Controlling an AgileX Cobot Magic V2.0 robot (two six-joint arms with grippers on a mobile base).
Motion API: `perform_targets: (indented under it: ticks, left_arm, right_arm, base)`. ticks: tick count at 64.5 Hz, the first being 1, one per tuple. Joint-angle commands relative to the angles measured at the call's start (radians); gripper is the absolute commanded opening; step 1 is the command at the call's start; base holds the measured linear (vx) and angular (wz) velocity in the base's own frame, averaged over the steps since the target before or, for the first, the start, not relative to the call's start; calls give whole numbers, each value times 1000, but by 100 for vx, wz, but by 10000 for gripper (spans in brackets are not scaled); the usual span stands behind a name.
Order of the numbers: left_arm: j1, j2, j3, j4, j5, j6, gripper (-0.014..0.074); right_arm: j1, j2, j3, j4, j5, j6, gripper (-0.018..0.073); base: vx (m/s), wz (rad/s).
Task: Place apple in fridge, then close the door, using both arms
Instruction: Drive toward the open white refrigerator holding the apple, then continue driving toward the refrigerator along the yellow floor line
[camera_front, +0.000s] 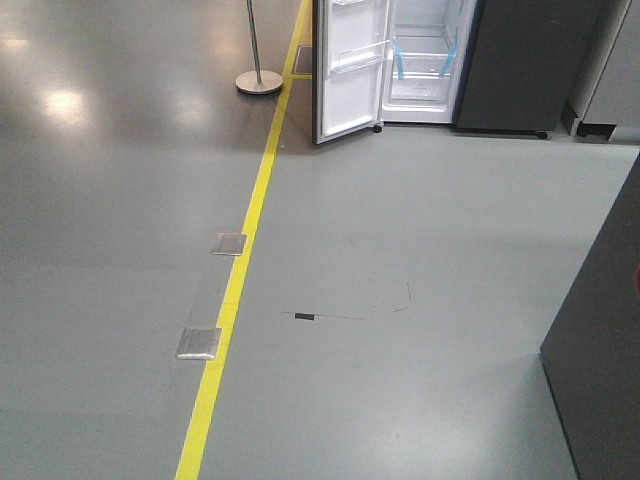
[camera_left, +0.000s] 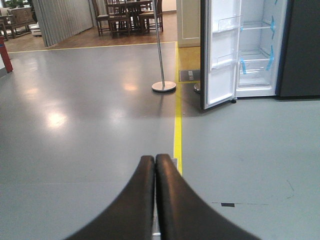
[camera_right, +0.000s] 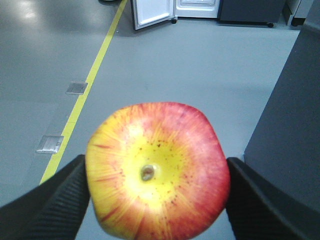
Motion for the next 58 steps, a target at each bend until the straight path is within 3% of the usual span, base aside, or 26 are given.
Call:
perform_targets:
  ticks: [1, 58]
  left_arm:
    - [-5, -14, 18, -9, -71, -4, -6]
    - [-5, -14, 18, -9, -71, -4, -6]
  right_arm:
    - [-5, -3, -30, 21, -69, -1, 225]
    - [-5, -3, -30, 22, -69, -1, 225]
  base:
    - [14, -3]
    - [12, -1]
